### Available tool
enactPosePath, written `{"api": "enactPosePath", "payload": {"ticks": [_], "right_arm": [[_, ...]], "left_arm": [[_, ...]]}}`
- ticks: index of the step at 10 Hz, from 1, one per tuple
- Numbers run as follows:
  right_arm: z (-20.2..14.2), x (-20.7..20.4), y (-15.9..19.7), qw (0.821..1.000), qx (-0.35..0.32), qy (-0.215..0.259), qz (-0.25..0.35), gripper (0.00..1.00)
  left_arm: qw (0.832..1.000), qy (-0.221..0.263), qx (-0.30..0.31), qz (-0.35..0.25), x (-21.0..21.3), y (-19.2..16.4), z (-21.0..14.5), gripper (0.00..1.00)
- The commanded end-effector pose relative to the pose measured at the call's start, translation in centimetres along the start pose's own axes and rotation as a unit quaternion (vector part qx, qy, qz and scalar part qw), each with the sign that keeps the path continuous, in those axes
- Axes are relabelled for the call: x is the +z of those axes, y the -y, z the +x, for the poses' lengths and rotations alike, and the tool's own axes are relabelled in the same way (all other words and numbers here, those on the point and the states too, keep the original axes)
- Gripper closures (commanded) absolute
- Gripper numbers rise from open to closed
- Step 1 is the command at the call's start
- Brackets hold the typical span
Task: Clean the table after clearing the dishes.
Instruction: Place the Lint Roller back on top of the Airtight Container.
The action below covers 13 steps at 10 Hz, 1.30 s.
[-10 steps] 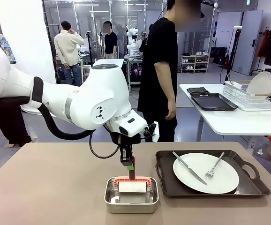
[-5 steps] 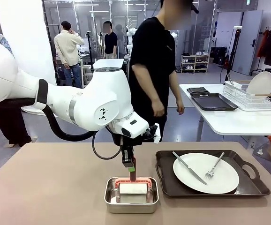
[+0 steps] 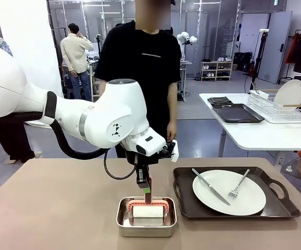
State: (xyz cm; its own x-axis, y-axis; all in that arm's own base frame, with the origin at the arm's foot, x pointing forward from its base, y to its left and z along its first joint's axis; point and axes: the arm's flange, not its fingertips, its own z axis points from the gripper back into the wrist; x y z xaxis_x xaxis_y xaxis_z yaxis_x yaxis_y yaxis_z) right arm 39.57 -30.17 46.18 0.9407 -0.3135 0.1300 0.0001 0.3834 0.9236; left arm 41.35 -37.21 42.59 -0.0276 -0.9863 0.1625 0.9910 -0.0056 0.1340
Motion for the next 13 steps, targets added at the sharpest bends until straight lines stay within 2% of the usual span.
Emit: {"api": "enactPosePath", "payload": {"ticks": [1,4,7,8,9,10,11,13], "right_arm": [[-0.2,0.0,-0.4,1.000,-0.004,0.002,-0.001,0.00],[-0.2,0.0,-0.4,1.000,-0.004,0.002,-0.001,0.00],[-0.2,0.0,-0.4,1.000,-0.004,0.002,-0.001,0.00],[-0.2,0.0,-0.4,1.000,-0.004,0.002,-0.001,0.00],[-0.2,0.0,-0.4,1.000,-0.004,0.002,-0.001,0.00],[-0.2,0.0,-0.4,1.000,-0.004,0.002,-0.001,0.00],[-0.2,0.0,-0.4,1.000,-0.004,0.002,-0.001,0.00],[-0.2,0.0,-0.4,1.000,-0.004,0.002,-0.001,0.00]], "left_arm": [[1.000,-0.003,0.003,-0.008,-3.4,-0.1,-0.6,0.79],[0.999,-0.019,0.003,-0.028,-5.4,-0.5,-1.0,0.79],[0.999,-0.009,0.021,-0.026,-4.5,-1.2,-0.9,0.79],[0.999,-0.002,0.028,-0.026,-3.8,-1.3,-0.8,0.47],[1.000,0.004,0.022,-0.021,-3.1,-1.3,-0.8,0.38],[1.000,0.003,0.018,-0.023,-2.1,-1.3,-0.7,0.08],[1.000,-0.003,0.017,-0.015,-1.3,-1.2,-0.8,0.00],[1.000,0.016,0.010,-0.016,0.0,-0.8,-0.8,0.00]]}}
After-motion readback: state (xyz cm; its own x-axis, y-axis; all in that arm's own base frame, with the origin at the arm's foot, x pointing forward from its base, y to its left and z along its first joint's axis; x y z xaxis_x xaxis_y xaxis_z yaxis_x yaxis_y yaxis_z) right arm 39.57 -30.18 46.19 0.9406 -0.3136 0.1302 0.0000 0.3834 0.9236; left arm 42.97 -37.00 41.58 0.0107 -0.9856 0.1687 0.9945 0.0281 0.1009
